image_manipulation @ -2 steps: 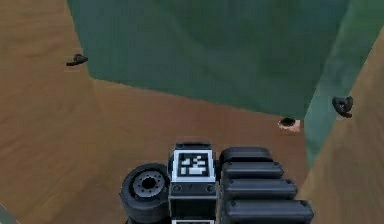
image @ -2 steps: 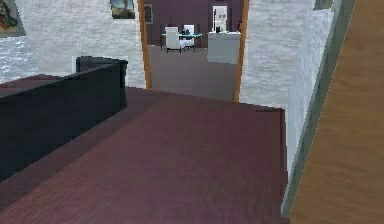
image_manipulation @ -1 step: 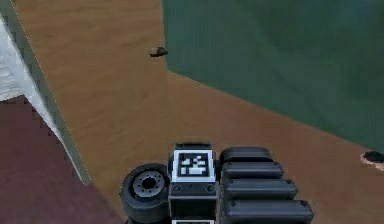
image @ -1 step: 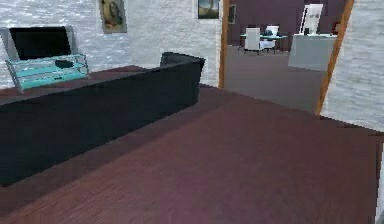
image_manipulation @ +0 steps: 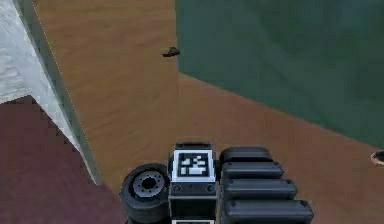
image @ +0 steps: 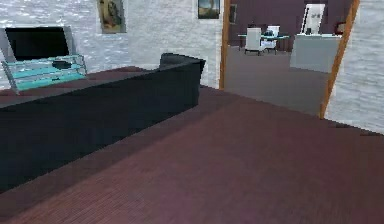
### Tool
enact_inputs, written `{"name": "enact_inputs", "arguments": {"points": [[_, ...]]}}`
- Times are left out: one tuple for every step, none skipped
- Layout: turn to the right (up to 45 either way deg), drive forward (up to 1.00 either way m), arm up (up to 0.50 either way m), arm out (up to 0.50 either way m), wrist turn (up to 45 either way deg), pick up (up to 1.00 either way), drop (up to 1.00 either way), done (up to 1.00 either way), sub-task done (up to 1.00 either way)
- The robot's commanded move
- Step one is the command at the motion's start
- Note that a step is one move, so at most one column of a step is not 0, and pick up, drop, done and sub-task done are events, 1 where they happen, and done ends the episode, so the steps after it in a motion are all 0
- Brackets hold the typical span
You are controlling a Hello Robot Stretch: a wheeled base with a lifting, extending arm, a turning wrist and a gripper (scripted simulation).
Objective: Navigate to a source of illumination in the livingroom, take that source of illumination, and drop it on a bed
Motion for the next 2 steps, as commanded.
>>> {"name": "enact_inputs", "arguments": {"points": [[45.0,0.00,0.00,0.00,0.0,0.00,0.00,0.00,0.00],[30.0,0.00,0.00,0.00,0.0,0.00,0.00,0.00,0.00]]}}
